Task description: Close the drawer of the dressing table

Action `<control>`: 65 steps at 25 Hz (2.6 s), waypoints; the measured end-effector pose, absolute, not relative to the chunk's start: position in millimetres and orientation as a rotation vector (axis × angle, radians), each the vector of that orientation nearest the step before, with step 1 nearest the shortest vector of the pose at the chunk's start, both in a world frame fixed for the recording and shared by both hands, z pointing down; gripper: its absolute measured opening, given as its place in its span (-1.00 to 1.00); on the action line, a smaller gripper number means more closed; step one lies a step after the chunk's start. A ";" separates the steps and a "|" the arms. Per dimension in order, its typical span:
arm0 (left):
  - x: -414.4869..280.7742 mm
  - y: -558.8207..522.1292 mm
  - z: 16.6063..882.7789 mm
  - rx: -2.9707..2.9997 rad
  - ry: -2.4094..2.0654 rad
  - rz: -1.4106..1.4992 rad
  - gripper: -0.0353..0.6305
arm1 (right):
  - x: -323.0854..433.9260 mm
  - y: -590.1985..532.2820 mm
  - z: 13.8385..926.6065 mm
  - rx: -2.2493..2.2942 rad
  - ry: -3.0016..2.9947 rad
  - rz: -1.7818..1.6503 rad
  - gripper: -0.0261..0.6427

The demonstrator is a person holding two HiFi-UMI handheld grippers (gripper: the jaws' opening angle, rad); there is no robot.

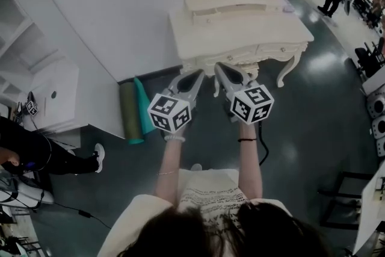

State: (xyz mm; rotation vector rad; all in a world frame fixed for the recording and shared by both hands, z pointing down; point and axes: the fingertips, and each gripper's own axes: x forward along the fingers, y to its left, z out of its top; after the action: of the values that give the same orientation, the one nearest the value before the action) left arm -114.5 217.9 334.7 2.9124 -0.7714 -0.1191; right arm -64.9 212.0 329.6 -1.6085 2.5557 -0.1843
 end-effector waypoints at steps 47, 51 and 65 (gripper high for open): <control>-24.0 0.1 368.3 2.867 -0.628 -0.072 -0.92 | 20.3 2.1 366.4 -1.679 2.529 -0.314 -0.91; -23.2 -7.5 372.7 2.852 -0.639 -0.067 -0.92 | 22.5 -4.4 371.5 -1.673 2.528 -0.337 -0.91; 17.2 -61.0 382.5 2.811 -0.684 -0.042 -0.92 | 62.7 -66.6 378.5 -1.623 2.574 -0.395 -0.91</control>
State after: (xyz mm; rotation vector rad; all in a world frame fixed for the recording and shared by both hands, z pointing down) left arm 17.2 -61.0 382.5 2.8113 -0.6840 -0.0424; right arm 62.7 -66.6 378.5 -1.6227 2.5737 -0.3945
